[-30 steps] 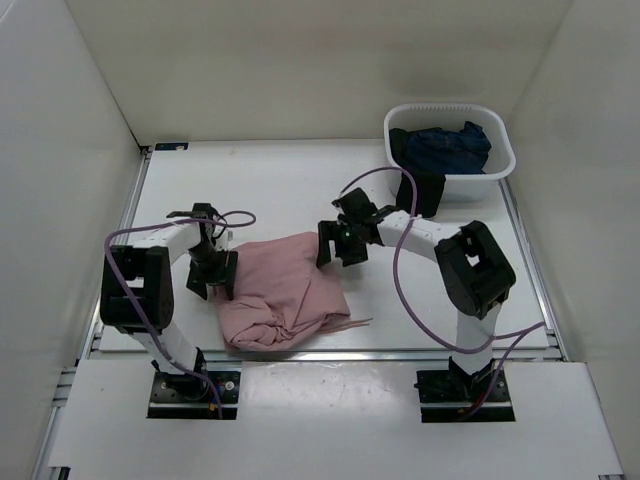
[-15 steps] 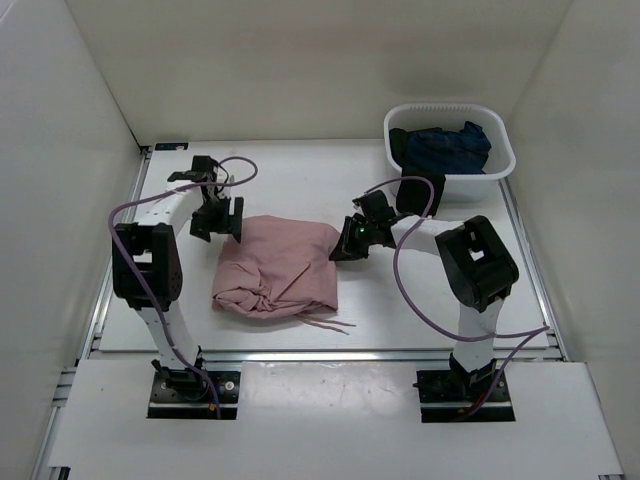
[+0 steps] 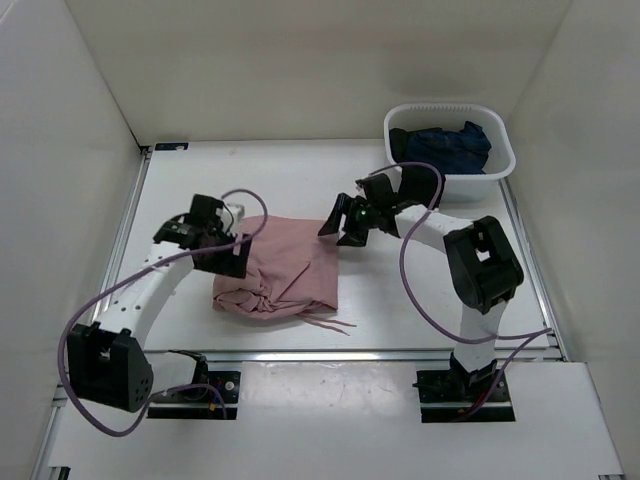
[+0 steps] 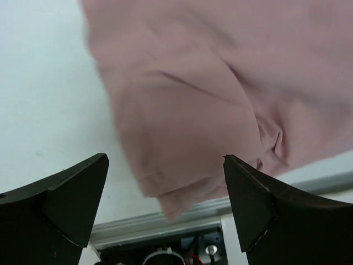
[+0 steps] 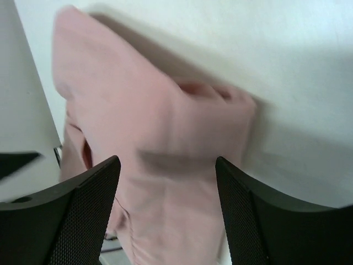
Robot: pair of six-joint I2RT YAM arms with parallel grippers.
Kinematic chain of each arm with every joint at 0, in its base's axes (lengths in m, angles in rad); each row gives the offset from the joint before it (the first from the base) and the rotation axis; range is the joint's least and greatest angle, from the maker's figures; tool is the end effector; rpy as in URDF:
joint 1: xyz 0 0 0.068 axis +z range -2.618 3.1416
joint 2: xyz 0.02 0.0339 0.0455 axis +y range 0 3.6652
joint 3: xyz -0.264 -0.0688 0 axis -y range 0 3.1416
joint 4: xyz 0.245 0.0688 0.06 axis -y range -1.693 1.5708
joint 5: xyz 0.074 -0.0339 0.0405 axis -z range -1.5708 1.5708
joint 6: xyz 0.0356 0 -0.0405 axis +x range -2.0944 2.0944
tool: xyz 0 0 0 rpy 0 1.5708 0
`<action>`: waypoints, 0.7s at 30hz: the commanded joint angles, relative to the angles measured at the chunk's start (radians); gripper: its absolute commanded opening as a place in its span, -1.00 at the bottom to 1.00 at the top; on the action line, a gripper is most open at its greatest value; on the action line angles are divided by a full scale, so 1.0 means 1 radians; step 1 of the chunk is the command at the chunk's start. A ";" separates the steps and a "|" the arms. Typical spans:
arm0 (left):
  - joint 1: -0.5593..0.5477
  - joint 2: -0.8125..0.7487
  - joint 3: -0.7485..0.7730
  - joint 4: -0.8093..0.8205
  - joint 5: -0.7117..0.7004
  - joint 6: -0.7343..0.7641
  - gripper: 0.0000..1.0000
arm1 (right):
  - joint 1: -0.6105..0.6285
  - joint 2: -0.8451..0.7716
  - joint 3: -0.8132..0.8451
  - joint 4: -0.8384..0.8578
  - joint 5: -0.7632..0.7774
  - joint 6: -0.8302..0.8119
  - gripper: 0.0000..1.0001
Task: Fold and stack the trousers
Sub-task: Fold the trousers
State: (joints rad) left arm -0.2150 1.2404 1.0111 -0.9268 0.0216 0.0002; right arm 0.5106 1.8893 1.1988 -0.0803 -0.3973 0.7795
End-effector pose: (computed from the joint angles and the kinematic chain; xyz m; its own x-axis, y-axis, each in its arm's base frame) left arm 0.2253 -0.0500 0.2657 -0.8941 0.1955 -0.4029 0.2220 0.9749 -0.0197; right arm 0.3478 0.2106 0.1800 -0.9193 0.2280 -0.3207 -0.0655 0.7151 0.6960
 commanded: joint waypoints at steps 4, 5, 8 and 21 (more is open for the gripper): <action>-0.092 0.033 -0.187 0.129 -0.147 0.000 0.79 | -0.015 0.148 0.168 -0.064 0.005 0.049 0.50; -0.092 0.042 -0.206 0.141 -0.167 0.000 0.69 | -0.015 0.158 0.168 -0.073 0.014 0.073 0.50; -0.092 0.031 -0.261 0.151 -0.190 0.000 0.16 | -0.015 0.198 0.189 -0.116 0.014 0.083 0.04; -0.144 -0.145 -0.436 0.141 -0.138 0.000 -0.22 | -0.096 0.185 0.186 -0.094 0.118 0.127 -1.00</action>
State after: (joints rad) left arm -0.3511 1.1221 0.6056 -0.7460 -0.1207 -0.0006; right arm 0.4656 2.1010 1.3586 -0.1780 -0.3630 0.9108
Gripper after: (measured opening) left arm 0.383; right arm 0.004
